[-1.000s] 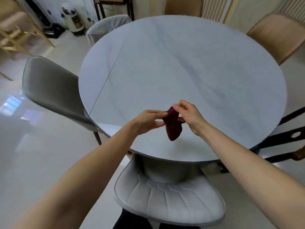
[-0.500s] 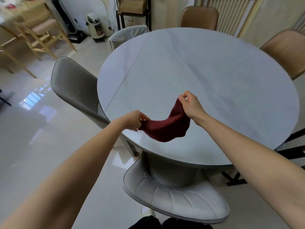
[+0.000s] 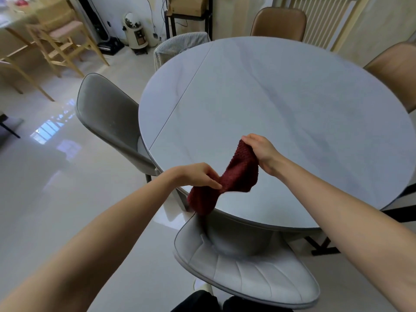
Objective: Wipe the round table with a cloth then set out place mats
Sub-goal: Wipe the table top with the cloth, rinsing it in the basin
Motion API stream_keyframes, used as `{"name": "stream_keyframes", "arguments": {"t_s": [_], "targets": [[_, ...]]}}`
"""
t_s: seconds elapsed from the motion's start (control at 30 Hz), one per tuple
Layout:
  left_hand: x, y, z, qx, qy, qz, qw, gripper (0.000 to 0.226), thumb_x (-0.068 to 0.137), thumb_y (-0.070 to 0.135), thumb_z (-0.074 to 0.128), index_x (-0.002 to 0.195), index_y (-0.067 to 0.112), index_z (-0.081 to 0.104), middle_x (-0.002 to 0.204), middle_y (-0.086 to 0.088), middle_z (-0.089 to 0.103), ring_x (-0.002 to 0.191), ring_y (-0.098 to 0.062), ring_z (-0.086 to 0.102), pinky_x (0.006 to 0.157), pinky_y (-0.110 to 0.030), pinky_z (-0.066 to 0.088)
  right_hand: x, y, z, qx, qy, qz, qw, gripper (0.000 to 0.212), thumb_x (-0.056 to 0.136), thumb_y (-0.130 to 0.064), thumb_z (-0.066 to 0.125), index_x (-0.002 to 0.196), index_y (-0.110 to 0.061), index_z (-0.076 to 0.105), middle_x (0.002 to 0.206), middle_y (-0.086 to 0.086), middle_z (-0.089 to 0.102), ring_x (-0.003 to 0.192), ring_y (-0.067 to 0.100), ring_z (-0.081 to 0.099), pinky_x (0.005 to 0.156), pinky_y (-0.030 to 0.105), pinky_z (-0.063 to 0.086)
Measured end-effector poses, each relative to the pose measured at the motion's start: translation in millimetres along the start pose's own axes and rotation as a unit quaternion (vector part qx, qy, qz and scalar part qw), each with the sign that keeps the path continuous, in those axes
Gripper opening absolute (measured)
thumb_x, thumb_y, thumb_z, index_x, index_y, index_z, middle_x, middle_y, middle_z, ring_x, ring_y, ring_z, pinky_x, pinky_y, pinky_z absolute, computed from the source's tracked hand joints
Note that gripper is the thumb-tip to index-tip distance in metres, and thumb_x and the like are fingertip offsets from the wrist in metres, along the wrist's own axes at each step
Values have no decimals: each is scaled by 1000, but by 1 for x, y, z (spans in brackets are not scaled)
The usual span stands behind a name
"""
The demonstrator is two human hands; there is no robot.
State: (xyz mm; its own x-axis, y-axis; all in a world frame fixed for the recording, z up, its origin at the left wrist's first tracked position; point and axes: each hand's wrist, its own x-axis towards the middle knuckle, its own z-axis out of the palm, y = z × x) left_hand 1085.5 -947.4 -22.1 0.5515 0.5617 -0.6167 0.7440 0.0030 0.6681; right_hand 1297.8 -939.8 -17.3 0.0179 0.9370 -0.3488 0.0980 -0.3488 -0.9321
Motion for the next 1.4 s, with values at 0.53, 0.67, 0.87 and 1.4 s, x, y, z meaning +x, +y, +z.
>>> {"name": "stream_keyframes", "arguments": {"t_s": [0.53,0.67,0.87,1.4], "targets": [[-12,33,-18,-189,150,181,953,13,71,8,45,61,4,39,65,-8,30,64,-20,32,63,-30,30,-3,12,1,-35,-7,17,999,12,78,-6,50,84,-15,44,82,-1,48,75,13,44,67,27,34],[-11,50,-15,-177,202,197,943,35,81,21,56,54,7,37,60,-7,26,58,-17,26,56,-30,21,-3,19,5,-47,-9,19,999,14,87,-3,51,91,-15,44,96,3,52,82,17,49,70,29,40],[-4,50,-22,-215,240,187,928,37,70,17,59,50,14,28,57,-13,20,63,-21,35,64,-31,32,-8,19,-2,37,-141,2,989,51,89,6,57,132,-17,44,119,14,62,106,27,64,94,35,52],[14,26,2,-180,92,44,978,26,94,24,61,117,16,53,98,-7,63,85,-20,65,63,-29,56,-35,31,-46,-129,-102,88,982,16,88,1,45,85,-15,49,78,4,49,68,16,47,60,27,46]]}}
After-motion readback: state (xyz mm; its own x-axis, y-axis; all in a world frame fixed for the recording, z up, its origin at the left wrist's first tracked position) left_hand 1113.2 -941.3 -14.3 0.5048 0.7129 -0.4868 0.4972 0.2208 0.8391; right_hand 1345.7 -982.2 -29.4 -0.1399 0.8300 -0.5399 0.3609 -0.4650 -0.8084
